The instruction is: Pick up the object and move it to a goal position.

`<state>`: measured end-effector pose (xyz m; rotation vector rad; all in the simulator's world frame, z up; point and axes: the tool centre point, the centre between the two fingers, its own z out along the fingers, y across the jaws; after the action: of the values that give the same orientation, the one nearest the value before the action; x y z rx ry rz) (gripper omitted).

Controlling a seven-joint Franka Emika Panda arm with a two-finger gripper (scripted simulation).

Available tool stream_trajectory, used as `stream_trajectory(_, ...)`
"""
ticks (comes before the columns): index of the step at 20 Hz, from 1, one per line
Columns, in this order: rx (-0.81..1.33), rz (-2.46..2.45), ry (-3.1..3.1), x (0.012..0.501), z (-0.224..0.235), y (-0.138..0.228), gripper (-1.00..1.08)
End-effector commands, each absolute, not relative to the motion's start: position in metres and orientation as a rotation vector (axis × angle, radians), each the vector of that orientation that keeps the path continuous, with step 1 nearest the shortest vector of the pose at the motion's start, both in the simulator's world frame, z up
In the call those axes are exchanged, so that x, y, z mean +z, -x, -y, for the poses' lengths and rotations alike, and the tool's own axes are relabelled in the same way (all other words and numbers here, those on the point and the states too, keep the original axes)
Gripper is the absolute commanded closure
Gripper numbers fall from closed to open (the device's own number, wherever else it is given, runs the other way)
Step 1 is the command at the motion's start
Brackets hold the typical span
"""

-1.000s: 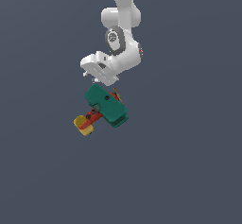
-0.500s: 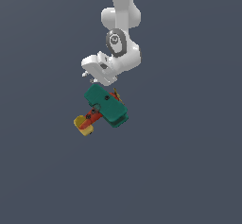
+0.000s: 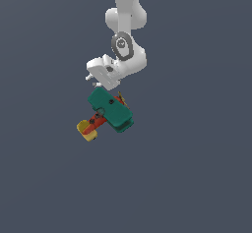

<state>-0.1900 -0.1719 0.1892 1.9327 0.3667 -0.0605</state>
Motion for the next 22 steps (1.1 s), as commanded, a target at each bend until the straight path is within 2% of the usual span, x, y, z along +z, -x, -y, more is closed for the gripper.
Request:
stream_trajectory(1,-0.046,-0.380,-1.918,0.189,0.172,0.190,-0.20)
stream_trajectory(22,-0.060,-0.468,-1.856,0.174,0.180,0.197,-0.20)
